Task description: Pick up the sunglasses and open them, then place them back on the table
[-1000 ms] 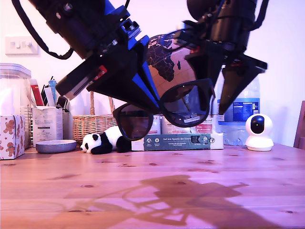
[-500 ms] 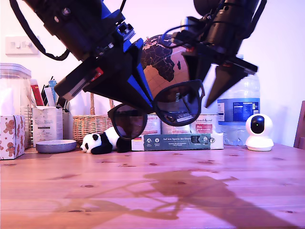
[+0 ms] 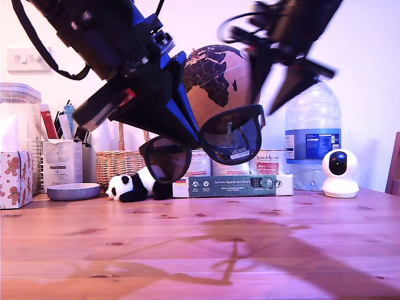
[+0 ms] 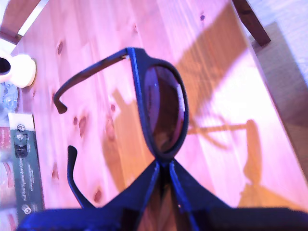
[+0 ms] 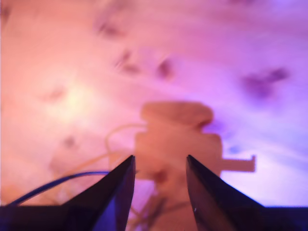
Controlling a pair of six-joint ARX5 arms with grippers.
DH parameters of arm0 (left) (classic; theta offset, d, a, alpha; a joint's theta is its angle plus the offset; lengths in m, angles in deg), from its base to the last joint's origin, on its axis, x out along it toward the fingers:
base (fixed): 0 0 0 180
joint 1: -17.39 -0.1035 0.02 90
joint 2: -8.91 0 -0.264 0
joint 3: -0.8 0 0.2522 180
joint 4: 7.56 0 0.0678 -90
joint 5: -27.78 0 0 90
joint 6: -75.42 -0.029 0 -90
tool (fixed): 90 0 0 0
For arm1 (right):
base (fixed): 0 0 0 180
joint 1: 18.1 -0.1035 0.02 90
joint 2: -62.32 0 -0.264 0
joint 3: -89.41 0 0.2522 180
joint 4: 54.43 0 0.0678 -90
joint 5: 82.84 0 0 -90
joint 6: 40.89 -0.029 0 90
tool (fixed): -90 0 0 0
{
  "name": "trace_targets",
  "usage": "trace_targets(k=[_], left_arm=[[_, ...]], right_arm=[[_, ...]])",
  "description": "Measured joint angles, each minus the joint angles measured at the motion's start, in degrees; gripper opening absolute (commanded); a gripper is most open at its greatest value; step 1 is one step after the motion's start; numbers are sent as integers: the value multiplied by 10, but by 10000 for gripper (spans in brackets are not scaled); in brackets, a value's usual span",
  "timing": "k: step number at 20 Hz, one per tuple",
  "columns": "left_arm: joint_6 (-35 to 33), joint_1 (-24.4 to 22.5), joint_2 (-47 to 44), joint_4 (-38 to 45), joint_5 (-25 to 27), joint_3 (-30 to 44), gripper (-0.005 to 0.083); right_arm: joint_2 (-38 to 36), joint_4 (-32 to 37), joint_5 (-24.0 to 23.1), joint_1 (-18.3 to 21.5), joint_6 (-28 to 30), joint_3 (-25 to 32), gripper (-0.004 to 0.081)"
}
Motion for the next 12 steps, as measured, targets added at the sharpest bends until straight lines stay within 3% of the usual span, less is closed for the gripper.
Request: trace_targets(k=[4, 5, 9, 12], left_arm=[[80, 0, 0, 3, 36, 0, -16], [129, 0, 0, 4, 50, 0, -15], [242, 7, 0, -24, 96, -7, -15], [295, 12, 8, -76, 113, -61, -11]], right_arm=[[0, -49, -12, 50, 0, 0, 302], [0, -52, -12, 57, 0, 0, 302], [0, -57, -12, 60, 1, 0, 302], [0, -57, -12, 60, 1, 0, 302]])
